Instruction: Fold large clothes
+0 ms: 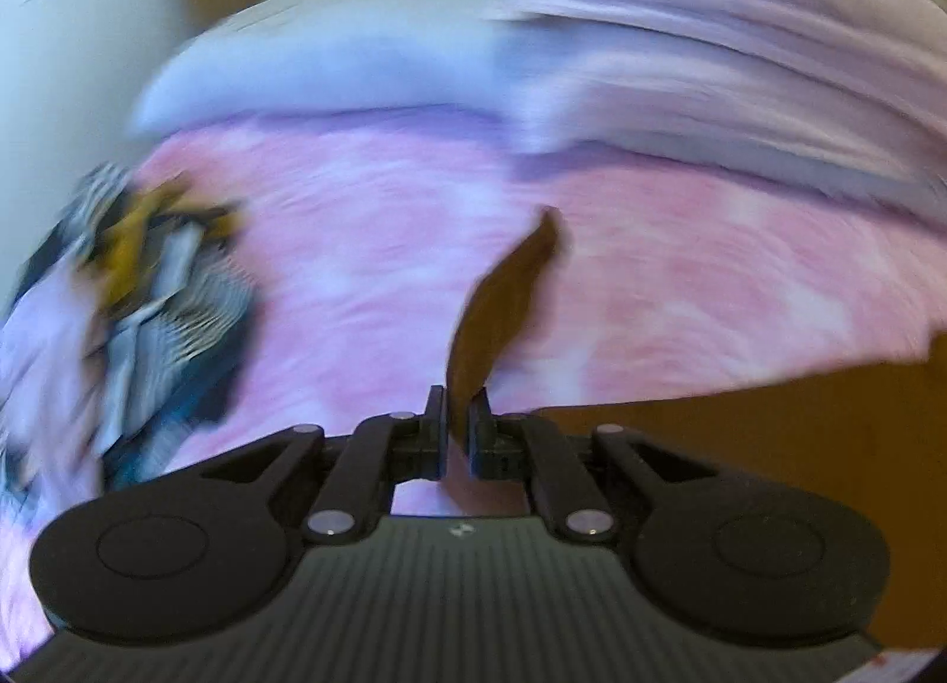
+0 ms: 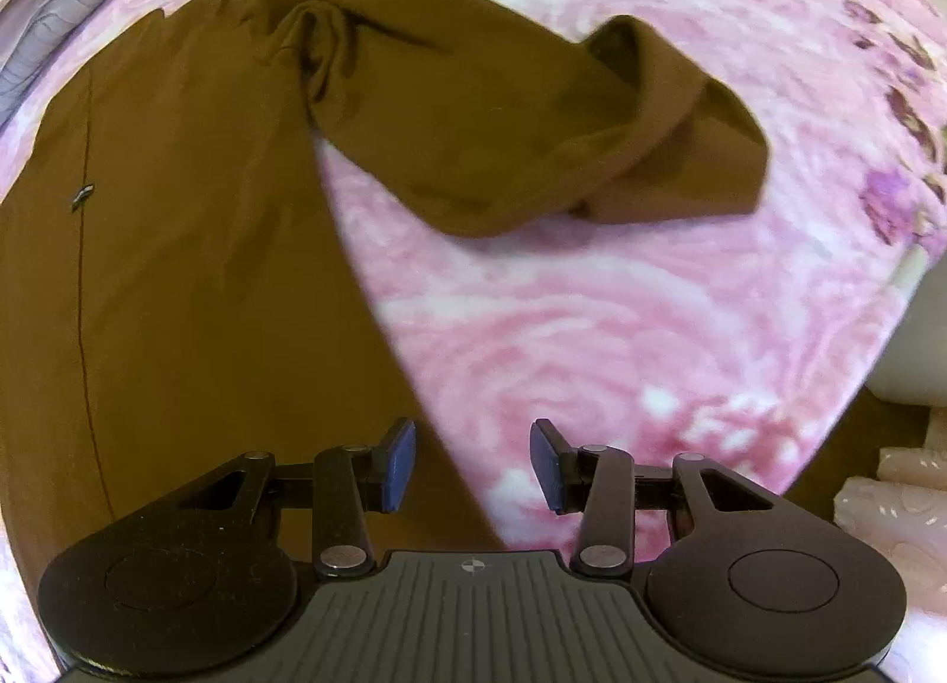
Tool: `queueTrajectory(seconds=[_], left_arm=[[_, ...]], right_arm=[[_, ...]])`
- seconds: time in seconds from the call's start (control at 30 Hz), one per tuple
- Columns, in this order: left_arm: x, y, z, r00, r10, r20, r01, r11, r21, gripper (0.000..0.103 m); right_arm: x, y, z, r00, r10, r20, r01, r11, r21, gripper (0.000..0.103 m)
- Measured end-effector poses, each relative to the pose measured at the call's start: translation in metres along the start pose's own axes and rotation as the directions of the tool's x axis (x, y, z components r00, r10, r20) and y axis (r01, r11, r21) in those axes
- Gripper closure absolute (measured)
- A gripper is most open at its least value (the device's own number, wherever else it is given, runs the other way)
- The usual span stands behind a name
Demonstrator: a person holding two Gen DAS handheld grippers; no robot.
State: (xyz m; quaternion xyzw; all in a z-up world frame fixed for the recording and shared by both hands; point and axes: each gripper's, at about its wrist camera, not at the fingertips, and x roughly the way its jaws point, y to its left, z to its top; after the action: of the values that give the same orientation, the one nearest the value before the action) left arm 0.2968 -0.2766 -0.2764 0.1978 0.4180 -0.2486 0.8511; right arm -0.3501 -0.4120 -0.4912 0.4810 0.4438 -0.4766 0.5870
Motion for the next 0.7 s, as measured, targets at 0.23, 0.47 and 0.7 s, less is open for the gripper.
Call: queueTrajectory(seconds=[0.23, 0.47, 0.7], left_arm=[[0.012, 0.064, -0.028, 0.987, 0.111, -0.114, -0.125, 0.985, -0.119, 0.081], [0.044, 0.125, -0.078, 0.975, 0.093, -0.202, -0.148, 0.949, -0.279, 0.077], [0.072, 0.166, -0.082, 0.986, 0.093, -0.138, -0.149, 0.863, -0.483, 0.069]], right_arm=[[0.007, 0.018, 0.006, 1.000, 0.013, -0.018, -0.014, 0.997, -0.073, 0.063], [0.013, 0.019, 0.007, 0.999, -0.011, -0.038, 0.007, 0.995, -0.102, 0.063], [0.018, 0.029, 0.001, 0.998, -0.036, -0.047, 0.029, 0.988, -0.155, 0.063]])
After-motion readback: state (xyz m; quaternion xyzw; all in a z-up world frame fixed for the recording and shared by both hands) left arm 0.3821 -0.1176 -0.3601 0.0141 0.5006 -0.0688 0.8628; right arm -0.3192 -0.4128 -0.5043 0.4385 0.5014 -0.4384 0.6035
